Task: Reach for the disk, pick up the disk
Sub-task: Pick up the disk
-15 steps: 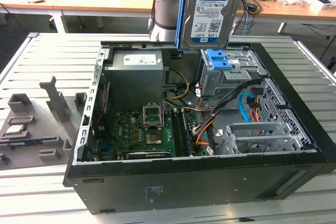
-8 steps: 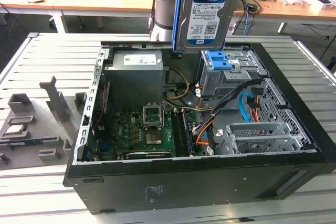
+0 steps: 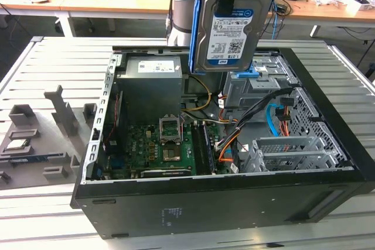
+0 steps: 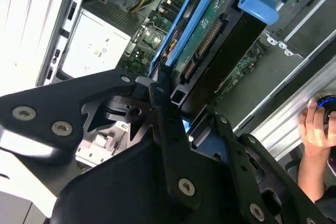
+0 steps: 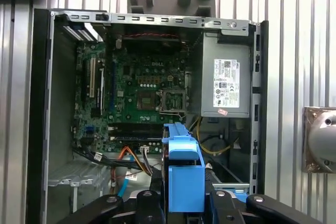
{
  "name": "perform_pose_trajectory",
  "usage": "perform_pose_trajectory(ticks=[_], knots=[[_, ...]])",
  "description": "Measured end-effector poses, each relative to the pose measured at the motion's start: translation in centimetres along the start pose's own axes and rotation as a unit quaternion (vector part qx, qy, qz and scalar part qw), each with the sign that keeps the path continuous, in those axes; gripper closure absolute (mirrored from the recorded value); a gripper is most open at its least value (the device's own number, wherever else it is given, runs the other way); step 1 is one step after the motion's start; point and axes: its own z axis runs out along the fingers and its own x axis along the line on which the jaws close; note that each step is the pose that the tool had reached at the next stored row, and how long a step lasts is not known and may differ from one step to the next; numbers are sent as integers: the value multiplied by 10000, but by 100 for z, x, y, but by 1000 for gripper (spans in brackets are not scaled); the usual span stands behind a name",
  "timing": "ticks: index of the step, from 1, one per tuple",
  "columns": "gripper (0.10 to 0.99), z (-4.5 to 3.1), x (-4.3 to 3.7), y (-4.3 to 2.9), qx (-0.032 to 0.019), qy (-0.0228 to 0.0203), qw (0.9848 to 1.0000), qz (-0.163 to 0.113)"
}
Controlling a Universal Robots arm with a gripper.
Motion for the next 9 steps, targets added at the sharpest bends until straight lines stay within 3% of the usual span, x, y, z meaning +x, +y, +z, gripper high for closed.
perform_pose_trajectory(ticks=[9], knots=[[722, -3, 284, 12, 0, 0, 10000, 0]])
